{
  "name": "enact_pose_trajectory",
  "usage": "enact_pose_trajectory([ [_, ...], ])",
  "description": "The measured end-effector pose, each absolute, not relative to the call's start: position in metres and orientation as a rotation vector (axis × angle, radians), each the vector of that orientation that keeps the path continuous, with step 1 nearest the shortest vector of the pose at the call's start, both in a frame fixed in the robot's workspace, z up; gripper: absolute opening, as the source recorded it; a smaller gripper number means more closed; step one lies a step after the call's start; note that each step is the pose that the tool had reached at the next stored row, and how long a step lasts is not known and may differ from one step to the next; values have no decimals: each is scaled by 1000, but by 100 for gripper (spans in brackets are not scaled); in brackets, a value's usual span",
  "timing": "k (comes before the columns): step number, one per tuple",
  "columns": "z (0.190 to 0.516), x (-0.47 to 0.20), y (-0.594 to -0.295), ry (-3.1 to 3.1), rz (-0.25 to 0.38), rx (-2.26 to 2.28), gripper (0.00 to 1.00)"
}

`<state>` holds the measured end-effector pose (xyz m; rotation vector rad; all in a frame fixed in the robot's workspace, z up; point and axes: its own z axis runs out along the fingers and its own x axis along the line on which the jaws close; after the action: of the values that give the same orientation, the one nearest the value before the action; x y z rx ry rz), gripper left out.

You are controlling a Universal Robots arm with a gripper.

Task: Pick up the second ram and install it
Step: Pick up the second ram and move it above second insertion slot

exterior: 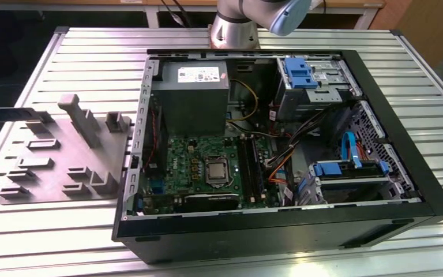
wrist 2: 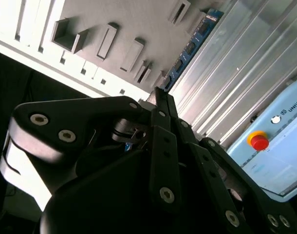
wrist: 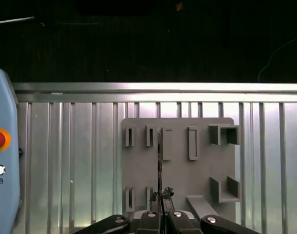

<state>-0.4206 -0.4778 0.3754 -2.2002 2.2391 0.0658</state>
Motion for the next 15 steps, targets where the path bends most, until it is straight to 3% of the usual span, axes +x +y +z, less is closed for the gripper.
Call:
enact_pose_trajectory([
  [7,405,-421,-478,2239,66,-2200,12],
  [15,407,-420,-478,2239,66,-2200,12],
])
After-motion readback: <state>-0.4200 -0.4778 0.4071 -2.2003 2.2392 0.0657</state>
